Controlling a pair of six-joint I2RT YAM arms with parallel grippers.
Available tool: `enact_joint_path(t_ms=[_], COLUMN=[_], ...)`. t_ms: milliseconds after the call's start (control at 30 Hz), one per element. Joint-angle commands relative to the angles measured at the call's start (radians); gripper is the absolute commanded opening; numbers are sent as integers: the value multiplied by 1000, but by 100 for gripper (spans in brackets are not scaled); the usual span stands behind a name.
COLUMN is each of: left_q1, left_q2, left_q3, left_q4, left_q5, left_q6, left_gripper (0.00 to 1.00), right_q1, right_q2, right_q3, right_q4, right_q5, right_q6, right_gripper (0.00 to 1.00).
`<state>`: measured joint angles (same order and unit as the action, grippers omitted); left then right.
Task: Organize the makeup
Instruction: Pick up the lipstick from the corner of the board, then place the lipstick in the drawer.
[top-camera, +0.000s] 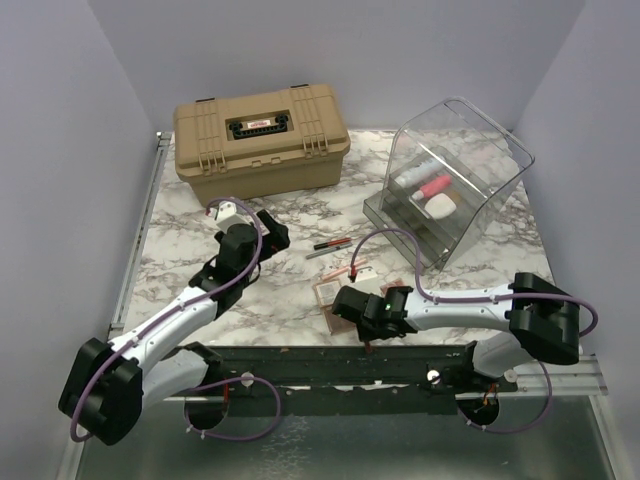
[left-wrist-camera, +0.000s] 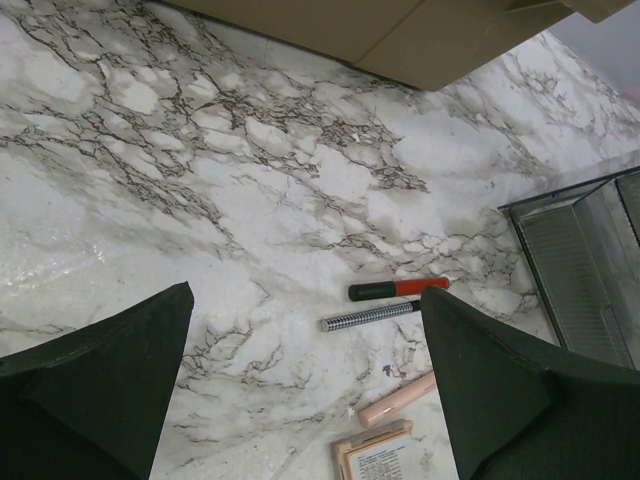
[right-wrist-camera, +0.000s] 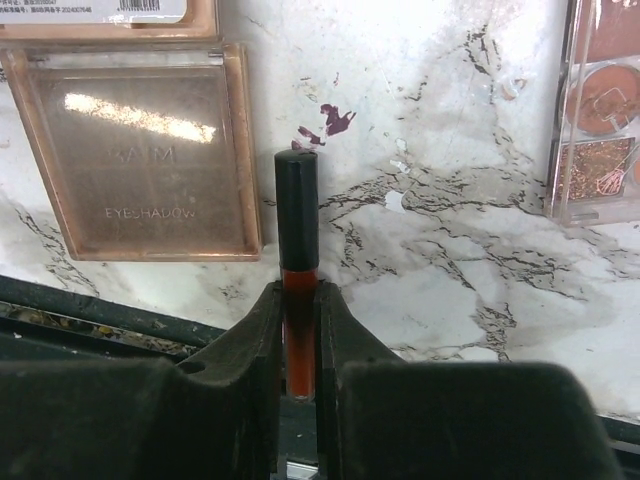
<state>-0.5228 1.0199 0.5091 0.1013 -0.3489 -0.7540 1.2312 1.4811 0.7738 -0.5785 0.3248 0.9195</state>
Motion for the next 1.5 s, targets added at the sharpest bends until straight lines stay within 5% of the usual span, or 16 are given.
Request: enact_joint_path(t_ms=[0,433,967,1467], left_q1=[9,10,15,15], left_q2=[36,47,122,202], left_q3=[17,-3,42,79], left_q4=[-1,14,72,109], left_q5=[16,74,201,295], left_q6=[1,-24,-12,-10], left_gripper=[98,98,98,98], right_q1=[7,-14,-383,-499], right_q2=[-18,-205,-79,3], right_q3=[3,135,422,360], right_q4=[-9,-93,-109,127], right_q5=[50,210,342,331], right_q6=[-23,-129,-739,-1168], right_gripper=[11,11,14,16])
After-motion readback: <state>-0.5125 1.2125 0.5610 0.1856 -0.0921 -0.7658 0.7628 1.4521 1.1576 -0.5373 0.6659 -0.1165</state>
